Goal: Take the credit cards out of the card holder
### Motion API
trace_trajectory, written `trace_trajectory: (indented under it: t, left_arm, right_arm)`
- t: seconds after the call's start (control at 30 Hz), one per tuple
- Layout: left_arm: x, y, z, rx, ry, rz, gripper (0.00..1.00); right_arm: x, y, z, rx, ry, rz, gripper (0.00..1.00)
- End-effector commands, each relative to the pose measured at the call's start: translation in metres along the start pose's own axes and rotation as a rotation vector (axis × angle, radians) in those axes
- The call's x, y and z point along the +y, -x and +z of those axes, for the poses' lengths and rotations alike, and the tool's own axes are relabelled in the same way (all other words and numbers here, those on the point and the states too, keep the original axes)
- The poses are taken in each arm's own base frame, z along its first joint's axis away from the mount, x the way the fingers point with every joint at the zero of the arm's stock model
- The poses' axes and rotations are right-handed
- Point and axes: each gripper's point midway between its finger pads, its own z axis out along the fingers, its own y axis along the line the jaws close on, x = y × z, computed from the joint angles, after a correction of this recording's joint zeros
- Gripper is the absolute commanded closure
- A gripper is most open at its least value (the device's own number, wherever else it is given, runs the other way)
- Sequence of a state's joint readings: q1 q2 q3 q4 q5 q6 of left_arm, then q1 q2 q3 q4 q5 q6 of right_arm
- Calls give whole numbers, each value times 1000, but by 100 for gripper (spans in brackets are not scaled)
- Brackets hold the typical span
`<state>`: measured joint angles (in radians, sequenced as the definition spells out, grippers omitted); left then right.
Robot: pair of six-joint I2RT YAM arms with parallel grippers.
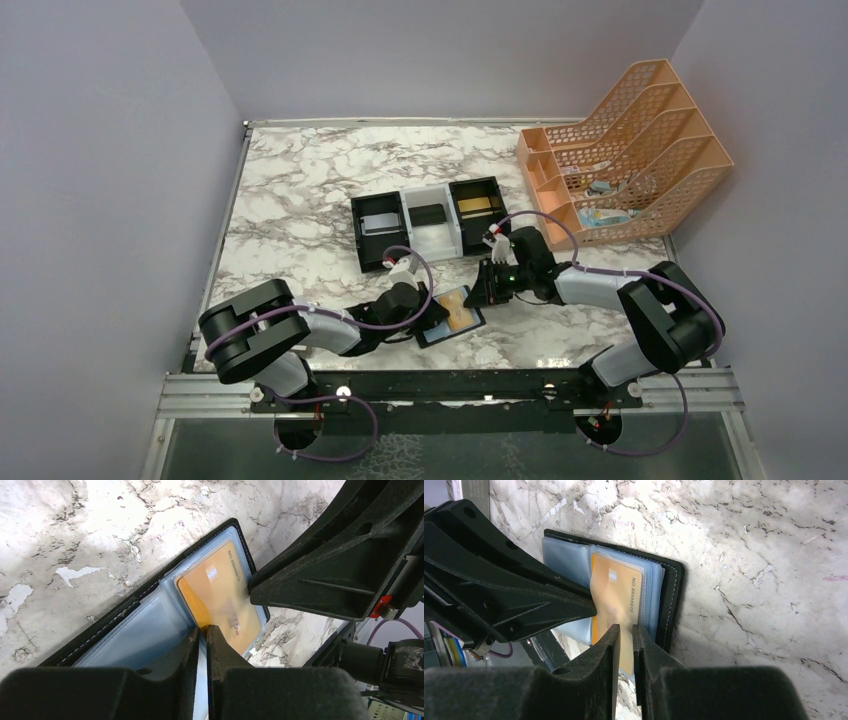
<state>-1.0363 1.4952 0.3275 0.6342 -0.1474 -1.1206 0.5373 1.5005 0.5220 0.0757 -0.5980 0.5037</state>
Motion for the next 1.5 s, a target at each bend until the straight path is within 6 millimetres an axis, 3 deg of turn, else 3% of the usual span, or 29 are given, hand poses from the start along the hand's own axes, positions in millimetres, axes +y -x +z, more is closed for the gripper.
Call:
trace_trajectory:
  t: [0.0, 0.2, 0.63, 0.93, 1.27, 1.47]
  left_arm:
    - [-4, 0, 3, -17, -18, 0, 90]
    - [-3, -1, 1, -17, -21, 12, 100]
    - [6, -2, -18, -23, -36, 11, 100]
    - [3, -8, -14, 12, -42, 14, 100]
    - [0, -12, -16, 35, -61, 34, 100]
    - [-8, -13, -11, 53, -75, 46, 100]
  right_arm:
    - [-28, -24, 3, 51, -113, 27, 83]
    - [-29, -24, 3, 51, -116, 27, 83]
    - [-30, -23, 3, 46, -122, 27, 83]
    - [-24, -22, 2, 50, -97, 18, 83]
    - [21, 8, -16, -17, 44, -118, 80]
    - [32, -3, -9, 50, 158, -119, 79]
